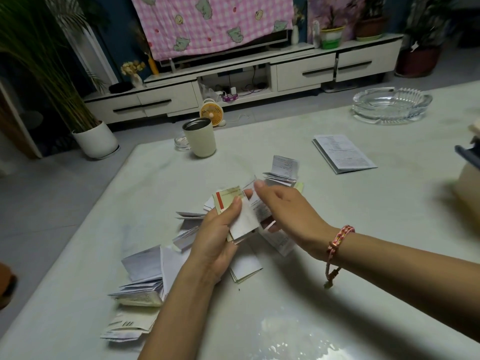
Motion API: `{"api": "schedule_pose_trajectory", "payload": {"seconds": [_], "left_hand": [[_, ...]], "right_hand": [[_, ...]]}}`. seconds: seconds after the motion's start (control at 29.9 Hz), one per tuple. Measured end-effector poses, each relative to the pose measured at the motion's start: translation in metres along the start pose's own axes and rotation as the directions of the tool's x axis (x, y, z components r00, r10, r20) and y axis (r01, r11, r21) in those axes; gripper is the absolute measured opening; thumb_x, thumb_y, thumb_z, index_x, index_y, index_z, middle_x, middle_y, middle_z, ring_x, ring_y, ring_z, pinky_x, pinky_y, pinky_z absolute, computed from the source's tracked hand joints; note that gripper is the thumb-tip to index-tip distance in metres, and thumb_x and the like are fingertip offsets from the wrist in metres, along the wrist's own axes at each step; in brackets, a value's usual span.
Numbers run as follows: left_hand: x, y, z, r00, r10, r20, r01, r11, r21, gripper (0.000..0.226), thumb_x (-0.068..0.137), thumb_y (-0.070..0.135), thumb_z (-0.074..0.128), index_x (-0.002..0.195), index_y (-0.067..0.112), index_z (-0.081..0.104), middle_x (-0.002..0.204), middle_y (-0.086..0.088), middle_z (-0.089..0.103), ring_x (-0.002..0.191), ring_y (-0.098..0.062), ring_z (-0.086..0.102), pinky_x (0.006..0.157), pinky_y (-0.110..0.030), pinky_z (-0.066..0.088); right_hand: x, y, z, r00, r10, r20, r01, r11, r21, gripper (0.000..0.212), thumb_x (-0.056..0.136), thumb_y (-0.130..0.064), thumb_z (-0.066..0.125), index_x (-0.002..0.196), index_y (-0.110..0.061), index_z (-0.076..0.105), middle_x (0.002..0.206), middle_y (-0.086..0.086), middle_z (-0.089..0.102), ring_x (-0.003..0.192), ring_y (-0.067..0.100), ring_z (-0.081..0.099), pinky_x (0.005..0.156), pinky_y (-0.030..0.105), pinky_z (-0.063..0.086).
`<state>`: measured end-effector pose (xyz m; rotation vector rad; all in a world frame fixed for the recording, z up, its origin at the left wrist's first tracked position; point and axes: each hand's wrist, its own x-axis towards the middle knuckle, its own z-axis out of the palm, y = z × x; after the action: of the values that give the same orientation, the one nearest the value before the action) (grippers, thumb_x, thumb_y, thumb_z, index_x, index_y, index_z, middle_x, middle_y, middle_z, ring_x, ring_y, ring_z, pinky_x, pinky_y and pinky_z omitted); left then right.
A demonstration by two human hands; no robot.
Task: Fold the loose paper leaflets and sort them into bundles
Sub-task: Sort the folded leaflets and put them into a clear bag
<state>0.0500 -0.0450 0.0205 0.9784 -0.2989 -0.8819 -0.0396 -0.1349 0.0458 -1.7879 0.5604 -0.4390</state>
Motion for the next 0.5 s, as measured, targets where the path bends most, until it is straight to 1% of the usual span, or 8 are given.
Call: {"api": "schedule_pose_trajectory", "payload": {"seconds": [0.03, 0.07, 0.13, 0.2, 0.27, 0.33, 0.4, 0.5], "left_hand": [[0.0, -0.001, 0.0, 1.0, 0.007, -0.007, -0.007, 1.0, 0.015, 0.023, 0.095, 0.009, 0.044, 0.106, 0.004, 0.063, 0.101, -0.012, 0.071, 0.086, -0.018, 0.07, 0.076, -0.03, 0.058], [0.0, -0.002, 0.001, 1.0, 0.009, -0.015, -0.008, 1.0, 0.028, 0.022, 0.095, 0.008, 0.044, 0.105, 0.004, 0.063, 0.097, -0.011, 0.072, 0.084, -0.017, 0.07, 0.073, -0.028, 0.058], [0.001, -0.003, 0.001, 1.0, 0.004, -0.022, -0.003, 0.999, 0.036, 0.022, 0.095, 0.008, 0.043, 0.1, 0.005, 0.064, 0.093, -0.01, 0.072, 0.081, -0.016, 0.071, 0.07, -0.028, 0.058], [0.001, -0.003, 0.001, 1.0, 0.0, -0.029, 0.0, 1.0, 0.015, 0.022, 0.095, 0.01, 0.044, 0.1, 0.005, 0.065, 0.096, -0.011, 0.071, 0.085, -0.018, 0.07, 0.077, -0.031, 0.058], [0.002, -0.002, 0.0, 0.999, 0.01, -0.046, -0.011, 1.0, -0.023, 0.022, 0.094, 0.01, 0.044, 0.102, 0.006, 0.064, 0.101, -0.011, 0.07, 0.091, -0.02, 0.068, 0.083, -0.033, 0.055], [0.003, -0.002, -0.001, 0.997, 0.023, -0.071, -0.027, 0.999, -0.046, 0.021, 0.094, 0.011, 0.045, 0.1, 0.008, 0.065, 0.095, -0.009, 0.072, 0.087, -0.018, 0.069, 0.078, -0.031, 0.056], [0.004, -0.002, -0.002, 0.995, 0.029, -0.1, -0.035, 0.998, -0.053, 0.019, 0.092, 0.012, 0.048, 0.099, 0.009, 0.065, 0.092, -0.007, 0.073, 0.084, -0.017, 0.069, 0.073, -0.029, 0.058], [0.005, -0.001, -0.002, 0.99, 0.028, -0.139, -0.034, 0.999, -0.042, 0.025, 0.089, 0.016, 0.053, 0.11, 0.007, 0.062, 0.105, -0.011, 0.07, 0.089, -0.018, 0.069, 0.077, -0.031, 0.057]], "right_hand": [[0.0, 0.002, 0.0, 1.0, -0.022, -0.012, 0.021, 0.999, -0.043, 0.041, 0.096, -0.038, 0.045, 0.092, -0.002, 0.065, 0.086, 0.014, 0.067, 0.074, 0.028, 0.061, 0.067, 0.038, 0.049], [0.001, 0.004, -0.001, 0.999, -0.041, -0.031, 0.039, 0.996, -0.077, 0.034, 0.094, -0.032, 0.05, 0.091, -0.001, 0.065, 0.087, 0.015, 0.068, 0.079, 0.031, 0.063, 0.071, 0.041, 0.05], [0.003, 0.009, -0.003, 0.994, -0.06, -0.09, 0.047, 0.989, -0.141, 0.017, 0.089, -0.016, 0.054, 0.09, -0.004, 0.067, 0.087, 0.013, 0.068, 0.082, 0.031, 0.063, 0.076, 0.043, 0.05], [0.005, 0.012, -0.007, 0.983, -0.066, -0.17, 0.035, 0.984, -0.177, 0.013, 0.087, -0.011, 0.056, 0.087, -0.007, 0.068, 0.085, 0.011, 0.068, 0.079, 0.029, 0.063, 0.077, 0.043, 0.052], [0.008, 0.012, -0.013, 0.969, -0.071, -0.238, 0.039, 0.99, -0.137, 0.01, 0.084, -0.01, 0.058, 0.081, -0.013, 0.066, 0.08, 0.01, 0.068, 0.074, 0.028, 0.063, 0.073, 0.042, 0.053], [0.01, 0.008, -0.018, 0.958, -0.079, -0.276, 0.062, 0.996, -0.07, 0.014, 0.084, -0.01, 0.057, 0.075, -0.019, 0.061, 0.075, 0.009, 0.066, 0.065, 0.023, 0.062, 0.065, 0.038, 0.051], [0.01, 0.004, -0.018, 0.961, -0.08, -0.264, 0.079, 0.997, -0.015, 0.018, 0.087, -0.01, 0.055, 0.073, -0.02, 0.059, 0.068, 0.004, 0.063, 0.058, 0.016, 0.059, 0.057, 0.03, 0.046], [0.007, 0.002, -0.012, 0.974, -0.09, -0.209, 0.093, 0.996, 0.003, 0.017, 0.088, -0.013, 0.057, 0.071, -0.015, 0.058, 0.063, 0.003, 0.061, 0.053, 0.013, 0.057, 0.055, 0.026, 0.044]]}}
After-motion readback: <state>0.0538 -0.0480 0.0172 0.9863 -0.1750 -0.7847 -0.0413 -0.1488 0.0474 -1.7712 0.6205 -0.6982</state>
